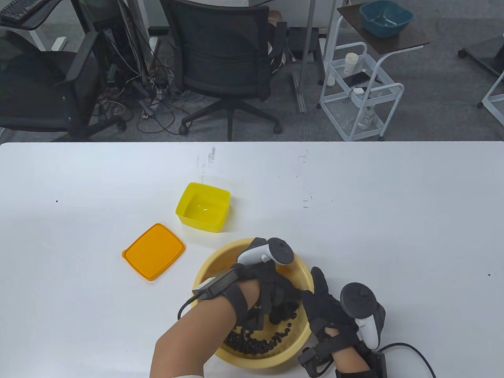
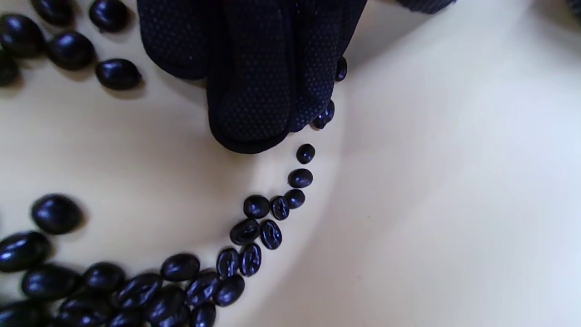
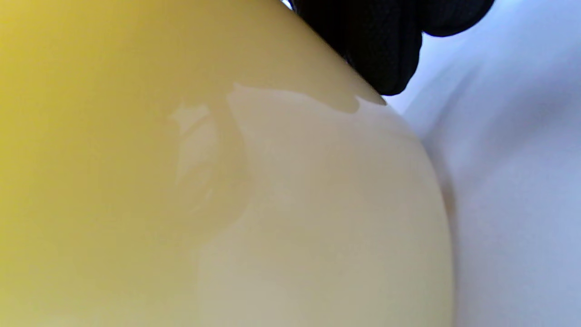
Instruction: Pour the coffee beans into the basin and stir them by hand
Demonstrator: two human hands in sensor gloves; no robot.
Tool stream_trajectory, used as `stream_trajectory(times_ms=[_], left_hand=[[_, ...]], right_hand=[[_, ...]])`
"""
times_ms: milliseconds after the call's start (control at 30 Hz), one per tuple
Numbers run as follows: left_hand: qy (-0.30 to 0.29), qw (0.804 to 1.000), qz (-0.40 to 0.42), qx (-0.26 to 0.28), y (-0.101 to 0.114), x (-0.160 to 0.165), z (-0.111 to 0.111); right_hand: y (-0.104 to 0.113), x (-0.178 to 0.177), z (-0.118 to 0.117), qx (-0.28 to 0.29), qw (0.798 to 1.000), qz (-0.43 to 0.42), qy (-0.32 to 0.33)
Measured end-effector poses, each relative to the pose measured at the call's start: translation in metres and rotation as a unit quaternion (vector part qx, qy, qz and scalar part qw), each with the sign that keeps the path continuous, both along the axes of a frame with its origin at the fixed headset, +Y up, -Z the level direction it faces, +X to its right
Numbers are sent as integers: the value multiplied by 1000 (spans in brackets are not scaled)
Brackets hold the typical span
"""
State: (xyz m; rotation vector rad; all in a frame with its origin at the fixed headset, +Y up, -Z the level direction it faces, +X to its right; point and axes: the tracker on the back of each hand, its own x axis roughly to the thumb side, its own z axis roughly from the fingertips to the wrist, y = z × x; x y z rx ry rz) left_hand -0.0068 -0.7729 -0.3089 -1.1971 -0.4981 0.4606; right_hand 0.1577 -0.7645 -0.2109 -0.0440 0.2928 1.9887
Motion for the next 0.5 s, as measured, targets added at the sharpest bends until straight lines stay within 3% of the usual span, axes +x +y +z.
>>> stream_trajectory(times_ms=[200, 300, 367, 433, 500], left_hand=[[9, 999, -4, 39, 6, -1, -4], [-4, 993, -21, 118, 18, 1, -6], [-19, 980, -48, 193, 26, 1, -6], [-54, 952, -103, 283, 33, -1, -5], [-92, 925, -164, 329, 35, -3, -3]], right_hand=[[0, 0, 0, 0, 1000, 0, 0], [0, 0, 0, -1, 1000, 0, 0], [0, 0, 0, -1, 1000, 0, 0], [0, 0, 0, -2, 1000, -1, 0], [0, 0, 0, -2, 1000, -1, 1]])
